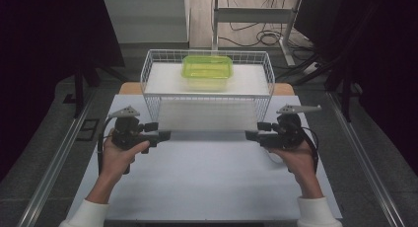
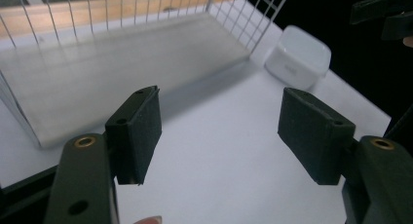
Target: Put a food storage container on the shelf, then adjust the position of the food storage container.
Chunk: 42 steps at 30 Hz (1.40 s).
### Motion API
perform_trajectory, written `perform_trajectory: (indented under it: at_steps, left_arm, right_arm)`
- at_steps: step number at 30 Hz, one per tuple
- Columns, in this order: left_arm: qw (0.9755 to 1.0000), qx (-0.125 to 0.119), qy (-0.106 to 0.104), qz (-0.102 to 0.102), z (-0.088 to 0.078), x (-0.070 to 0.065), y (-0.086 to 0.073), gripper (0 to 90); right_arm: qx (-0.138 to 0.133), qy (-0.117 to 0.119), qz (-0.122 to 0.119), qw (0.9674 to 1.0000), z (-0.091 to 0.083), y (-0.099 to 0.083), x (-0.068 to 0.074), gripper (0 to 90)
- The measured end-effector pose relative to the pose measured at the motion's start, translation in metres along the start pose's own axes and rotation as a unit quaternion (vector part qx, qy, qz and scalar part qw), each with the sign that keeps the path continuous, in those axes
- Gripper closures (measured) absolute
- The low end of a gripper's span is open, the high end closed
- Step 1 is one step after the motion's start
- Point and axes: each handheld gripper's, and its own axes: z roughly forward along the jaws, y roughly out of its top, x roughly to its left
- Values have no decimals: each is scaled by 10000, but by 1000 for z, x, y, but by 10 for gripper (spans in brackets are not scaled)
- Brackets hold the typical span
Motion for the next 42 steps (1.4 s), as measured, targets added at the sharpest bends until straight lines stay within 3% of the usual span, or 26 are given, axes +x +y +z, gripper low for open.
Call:
perform_trajectory:
  at_steps: [5, 7, 8, 10, 26, 35, 39, 42]
  left_arm:
    - [9999, 138, -51, -21, 6, 0, -23, 319]
    - [9997, 110, -162, -161, 9, 2, -30, 320]
    - [9993, 209, -226, -198, 14, 2, -32, 321]
    - [9994, 308, -83, -102, 19, 0, -35, 317]
    - [9992, 358, 127, -142, 19, 8, -44, 294]
    - [9986, 503, 109, -159, 23, 11, -48, 286]
    - [9982, 576, 77, -153, 24, 12, -49, 281]
    - [9983, 563, 34, -152, 23, 12, -48, 278]
  right_arm:
    - [316, 30, 136, 9994, 6, -26, -10, 339]
    - [351, -14, 177, 9992, 7, -30, -13, 338]
    - [348, 6, 212, 9992, 8, -32, -14, 338]
    - [416, -21, 247, 9988, 11, -36, -17, 338]
    - [568, -262, 289, 9976, 15, -42, -30, 345]
    - [632, -609, 398, 9953, 8, -41, -44, 369]
    - [557, -821, 547, 9936, 1, -37, -59, 427]
    - [589, -1087, 629, 9903, -6, -31, -72, 502]
